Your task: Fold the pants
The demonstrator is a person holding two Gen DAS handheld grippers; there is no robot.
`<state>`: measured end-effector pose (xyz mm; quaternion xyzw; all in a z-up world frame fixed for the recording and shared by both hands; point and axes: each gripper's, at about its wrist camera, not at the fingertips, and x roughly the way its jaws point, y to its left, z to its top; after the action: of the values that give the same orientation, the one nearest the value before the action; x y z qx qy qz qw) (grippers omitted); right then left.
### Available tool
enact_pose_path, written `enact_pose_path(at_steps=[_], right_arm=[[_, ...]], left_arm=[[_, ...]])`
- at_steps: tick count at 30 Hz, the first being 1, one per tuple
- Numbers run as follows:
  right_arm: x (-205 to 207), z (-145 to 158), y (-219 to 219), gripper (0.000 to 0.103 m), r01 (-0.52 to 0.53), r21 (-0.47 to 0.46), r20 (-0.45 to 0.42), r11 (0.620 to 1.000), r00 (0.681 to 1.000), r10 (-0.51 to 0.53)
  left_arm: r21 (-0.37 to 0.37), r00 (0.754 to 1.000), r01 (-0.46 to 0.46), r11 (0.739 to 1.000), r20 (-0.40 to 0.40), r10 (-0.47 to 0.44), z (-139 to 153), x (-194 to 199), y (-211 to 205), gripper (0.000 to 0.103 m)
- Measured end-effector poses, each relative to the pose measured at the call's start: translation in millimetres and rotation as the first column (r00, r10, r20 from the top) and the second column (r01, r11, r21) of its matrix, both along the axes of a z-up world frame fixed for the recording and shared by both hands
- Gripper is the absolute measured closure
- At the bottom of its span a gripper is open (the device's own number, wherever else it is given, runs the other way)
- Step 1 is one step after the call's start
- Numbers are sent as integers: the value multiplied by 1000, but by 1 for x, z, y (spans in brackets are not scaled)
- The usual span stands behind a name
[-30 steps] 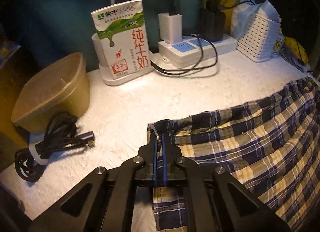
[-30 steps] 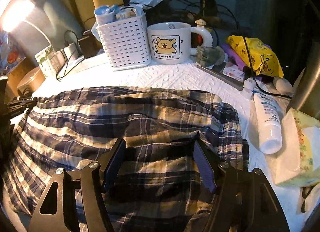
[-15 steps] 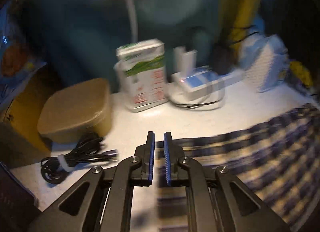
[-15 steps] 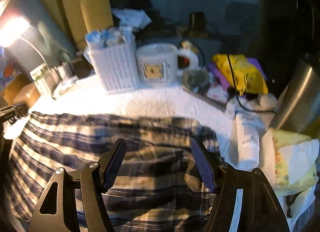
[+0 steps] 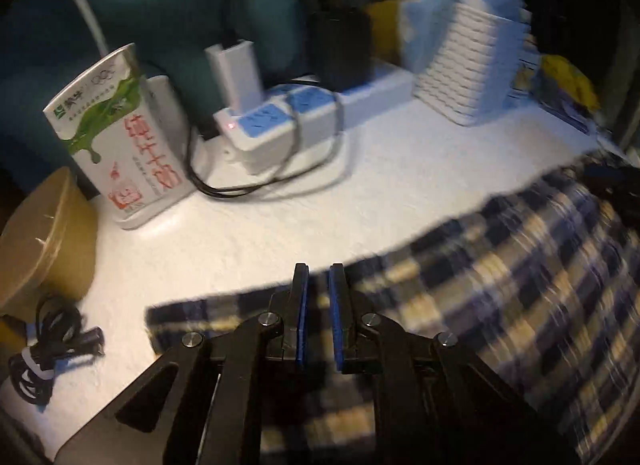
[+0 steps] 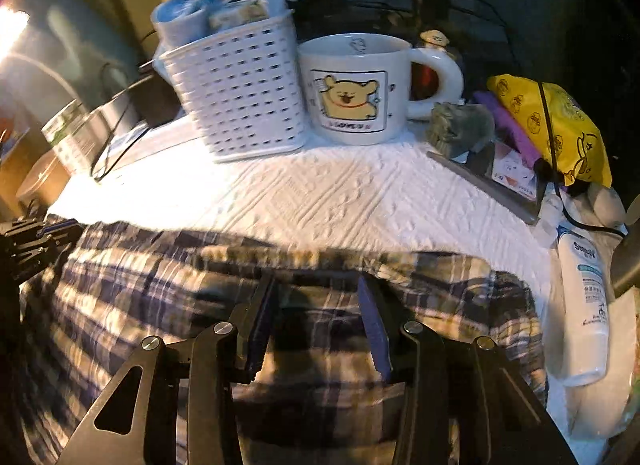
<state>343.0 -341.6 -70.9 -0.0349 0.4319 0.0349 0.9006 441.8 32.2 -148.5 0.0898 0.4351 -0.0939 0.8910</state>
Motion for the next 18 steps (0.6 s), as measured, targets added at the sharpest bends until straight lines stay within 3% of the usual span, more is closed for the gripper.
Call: enact_pose_path(at_steps=[3,8,12,18], right_arm=[[2,2,0,59,17,-13,1,1000,1000,-17],[-17,21,13,59,19,-40,67,999,998,-16],[-50,29,42,59,-96,-29,65,995,993,98],[-99,10,82,54,-228,-22,6,973,974,228]], left_arm=[[12,998,-70,997,5,70,5,8,5,93],[-27,997,-29,999,72,31,36,-31,-4,93],[-79,996,33,996,81,-26,45,-78,-24,70],[-124,996,87,989,22,-85,27,-151,-51,68]])
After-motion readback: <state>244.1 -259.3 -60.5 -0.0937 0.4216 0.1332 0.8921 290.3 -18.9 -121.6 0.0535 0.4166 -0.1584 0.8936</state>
